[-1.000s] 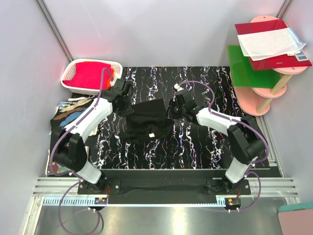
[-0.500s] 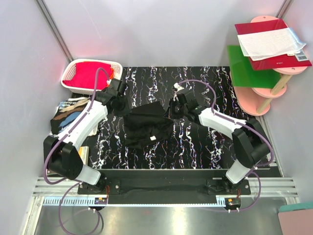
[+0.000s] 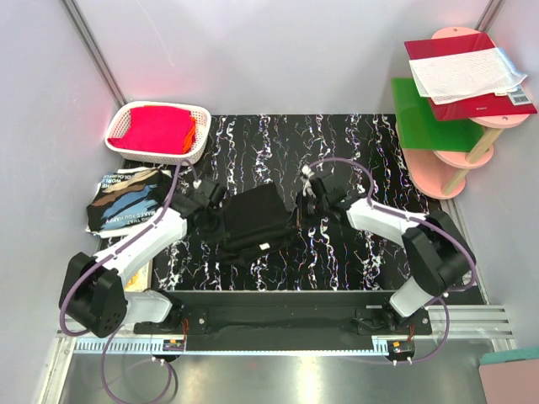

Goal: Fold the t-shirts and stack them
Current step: Smooth out wrinkles on the folded tshirt

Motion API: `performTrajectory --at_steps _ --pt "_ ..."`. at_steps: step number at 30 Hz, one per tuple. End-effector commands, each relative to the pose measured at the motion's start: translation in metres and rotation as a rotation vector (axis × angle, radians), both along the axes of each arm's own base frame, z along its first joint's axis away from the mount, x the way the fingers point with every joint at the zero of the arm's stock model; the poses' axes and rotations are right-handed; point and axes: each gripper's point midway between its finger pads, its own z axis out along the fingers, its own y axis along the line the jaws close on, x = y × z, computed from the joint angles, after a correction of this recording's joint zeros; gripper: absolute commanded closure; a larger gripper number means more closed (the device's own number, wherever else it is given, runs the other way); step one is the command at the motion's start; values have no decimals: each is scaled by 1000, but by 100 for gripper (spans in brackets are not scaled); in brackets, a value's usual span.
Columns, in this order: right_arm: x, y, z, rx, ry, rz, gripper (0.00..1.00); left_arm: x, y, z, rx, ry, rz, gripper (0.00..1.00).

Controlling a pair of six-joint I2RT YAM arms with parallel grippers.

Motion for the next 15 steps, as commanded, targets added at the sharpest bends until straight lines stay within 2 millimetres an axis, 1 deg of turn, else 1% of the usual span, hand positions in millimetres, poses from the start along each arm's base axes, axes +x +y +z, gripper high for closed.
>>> performTrajectory --at_steps 1,2,4,5,7,8,9,10,11,12,13,14,15 --pt "-38 -3 -45 -12 165 31 100 -19 -7 -26 -17 50 8 100" --pt "-44 -4 -57 -23 195 33 100 -23 -8 -34 -12 70 10 100" --pt "-50 -5 -70 -20 220 33 100 -26 -15 -40 -12 79 -5 100" --pt "-52 -6 -78 -25 238 30 100 -29 -17 -47 -2 96 -11 100" --pt "-52 -4 -84 -27 245 31 98 -35 -21 -55 7 114 -28 100" --pt "-52 -6 -90 -40 254 27 95 -37 -21 -62 21 134 -32 100" --pt "-52 -6 -92 -42 260 23 91 -39 -22 -64 28 141 -40 100" --pt "-52 -5 -93 -43 262 25 86 -41 -23 -66 34 150 -48 96" --pt "-53 -3 -91 -34 265 38 79 -43 -22 -69 41 160 -49 84" --pt "-54 -2 -90 -30 261 46 50 -43 -24 -69 41 159 -55 59" --pt "-55 -2 -87 -26 253 56 42 -44 -24 -68 42 158 -63 27" --pt "-53 0 -77 -9 227 60 31 -43 -25 -64 32 147 -62 17" --pt "-53 1 -70 0 206 68 20 -42 -26 -60 27 133 -61 11"
